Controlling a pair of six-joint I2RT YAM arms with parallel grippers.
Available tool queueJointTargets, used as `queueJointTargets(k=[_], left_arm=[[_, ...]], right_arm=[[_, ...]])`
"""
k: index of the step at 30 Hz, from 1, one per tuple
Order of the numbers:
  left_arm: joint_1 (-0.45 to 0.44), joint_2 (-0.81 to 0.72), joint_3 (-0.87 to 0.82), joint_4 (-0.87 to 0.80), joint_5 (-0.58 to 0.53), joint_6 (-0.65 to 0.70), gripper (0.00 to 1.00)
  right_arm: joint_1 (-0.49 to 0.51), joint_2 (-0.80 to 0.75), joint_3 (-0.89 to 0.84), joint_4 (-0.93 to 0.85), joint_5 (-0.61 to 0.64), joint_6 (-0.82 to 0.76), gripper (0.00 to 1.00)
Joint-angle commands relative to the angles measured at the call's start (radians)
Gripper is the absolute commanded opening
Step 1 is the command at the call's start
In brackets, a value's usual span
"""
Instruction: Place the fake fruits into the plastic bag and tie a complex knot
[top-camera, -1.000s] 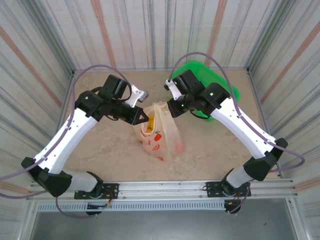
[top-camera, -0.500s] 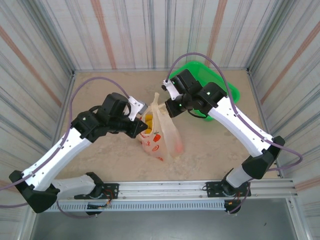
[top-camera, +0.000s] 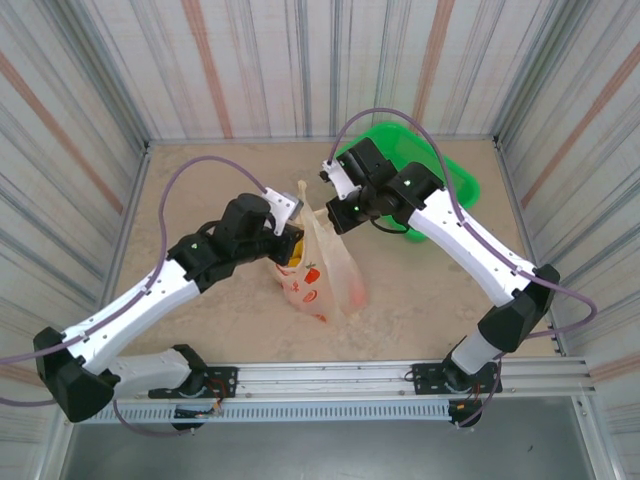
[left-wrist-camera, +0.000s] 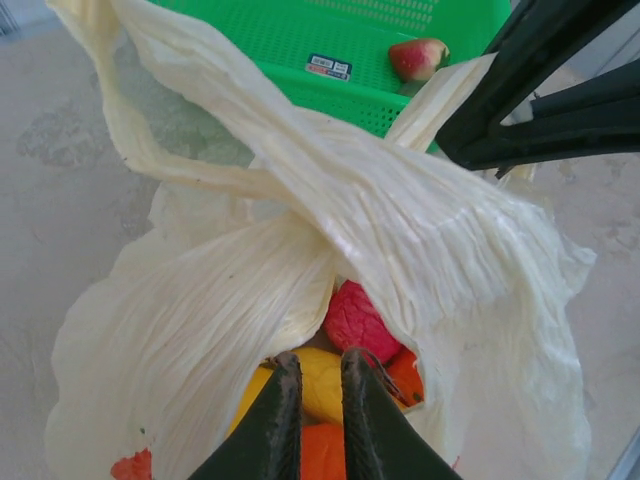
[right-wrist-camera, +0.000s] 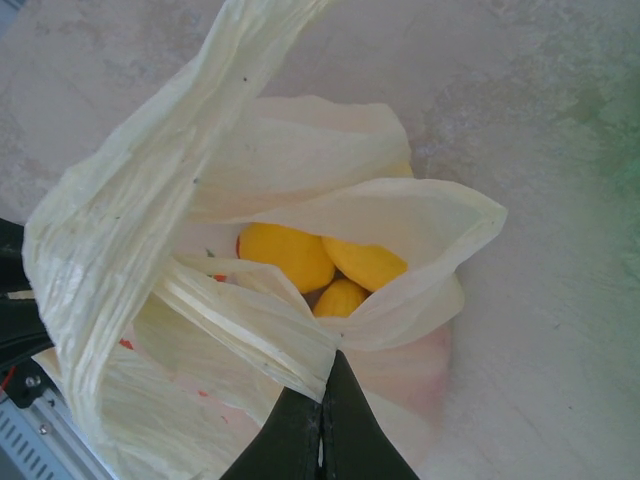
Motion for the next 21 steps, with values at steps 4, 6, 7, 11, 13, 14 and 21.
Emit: queueJointTargets(k=[4, 6, 7, 11, 13, 14, 21], left_arm=[[-0.011, -0.153, -0.051, 0.039, -0.060, -0.005, 0.23], [-0.011, -0.202, -0.058, 0.013, -0.039, -0.027, 0.24], [-0.010, -0.216, -0.059, 0.009, -0.012, -0.028, 0.27], [-0.011, -0.213, -0.018, -0.028, 0.160, -0.059, 0.45], [-0.011, -0.189, -0.011, -0.027, 0.200, -0.104, 0.53], [-0.015, -0.173, -0.010, -0.022, 0.203, -0.135, 0.55], [-0.050, -0.040, 0.006, 0.109, 0.136, -0.218, 0.67]], right_arm=[[-0.020, -0.048, -0.019, 0.018, -0.080, 0.011, 0.00], [-0.031, -0.066, -0.029, 0.032, -0.147, 0.039, 0.00], [-0.037, -0.072, -0.032, 0.036, -0.179, 0.055, 0.00], [-0.047, -0.101, -0.041, 0.076, -0.241, 0.107, 0.00], [-0.047, -0.096, -0.034, 0.069, -0.249, 0.109, 0.00], [-0.047, -0.091, -0.034, 0.067, -0.251, 0.111, 0.00], [-0.042, -0.079, -0.046, 0.061, -0.253, 0.112, 0.00]])
